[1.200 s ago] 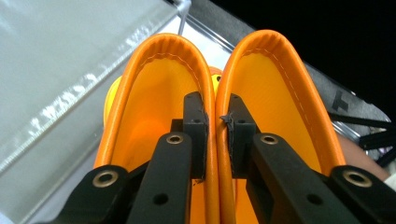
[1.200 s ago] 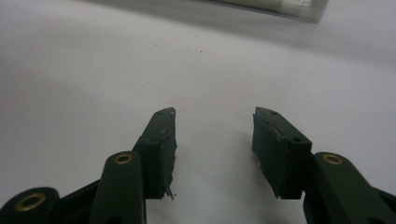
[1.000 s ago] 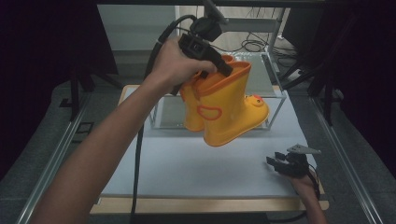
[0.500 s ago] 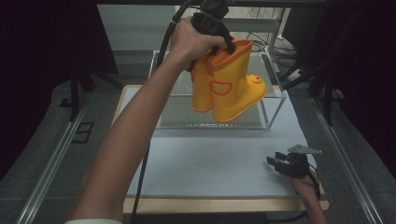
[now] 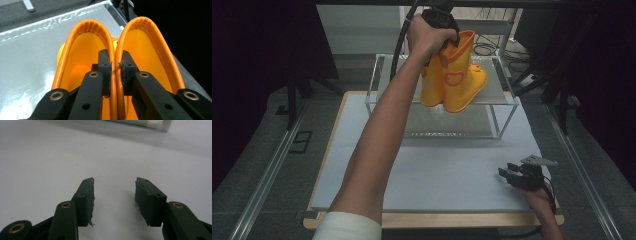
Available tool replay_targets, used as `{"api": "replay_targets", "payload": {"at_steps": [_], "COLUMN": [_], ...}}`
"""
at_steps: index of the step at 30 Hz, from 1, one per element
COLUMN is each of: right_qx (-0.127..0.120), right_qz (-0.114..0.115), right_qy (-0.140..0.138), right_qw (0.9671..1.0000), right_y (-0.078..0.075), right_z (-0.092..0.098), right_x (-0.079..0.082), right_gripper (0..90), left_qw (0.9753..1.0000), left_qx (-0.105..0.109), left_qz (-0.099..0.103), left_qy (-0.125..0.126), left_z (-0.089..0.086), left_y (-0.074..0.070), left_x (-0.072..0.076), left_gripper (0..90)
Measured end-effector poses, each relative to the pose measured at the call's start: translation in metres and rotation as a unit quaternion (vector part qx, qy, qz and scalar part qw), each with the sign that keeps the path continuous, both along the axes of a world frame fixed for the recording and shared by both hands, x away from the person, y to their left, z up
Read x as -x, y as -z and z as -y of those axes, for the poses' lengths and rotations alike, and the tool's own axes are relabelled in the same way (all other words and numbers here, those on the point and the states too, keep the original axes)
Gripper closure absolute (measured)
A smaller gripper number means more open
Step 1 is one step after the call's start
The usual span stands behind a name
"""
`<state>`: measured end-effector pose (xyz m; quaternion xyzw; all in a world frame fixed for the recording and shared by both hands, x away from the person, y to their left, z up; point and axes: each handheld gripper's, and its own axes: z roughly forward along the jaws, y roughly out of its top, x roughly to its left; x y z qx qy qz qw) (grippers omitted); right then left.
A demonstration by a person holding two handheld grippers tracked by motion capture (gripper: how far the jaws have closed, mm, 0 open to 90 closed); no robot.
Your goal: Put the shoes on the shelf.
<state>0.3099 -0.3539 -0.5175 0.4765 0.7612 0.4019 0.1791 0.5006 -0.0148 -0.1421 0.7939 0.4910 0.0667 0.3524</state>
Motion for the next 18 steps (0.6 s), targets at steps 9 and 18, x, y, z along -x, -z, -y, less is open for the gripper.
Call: {"api": "replay_targets", "payload": {"at_steps": [9,18], "right_qx": [0.003,0.004], "right_qz": [-0.001,-0.004], "right_qy": [-0.001,0.0], "right_qw": [1.0,1.0], "right_y": [0.0,0.001], "right_z": [-0.002,-0.002], "right_x": [0.0,0.001], "right_gripper": [49.5,49.3], "left_qw": [0.9989,0.9971], "left_qx": [0.0,-0.028], "left_qz": [0.01,0.003], "left_qy": [-0.046,-0.071], "left_z": [-0.018,-0.028], "left_y": [0.001,0.027], "left_x": [-0.027,-0.052], "left_gripper": [82.5,81.5]}}
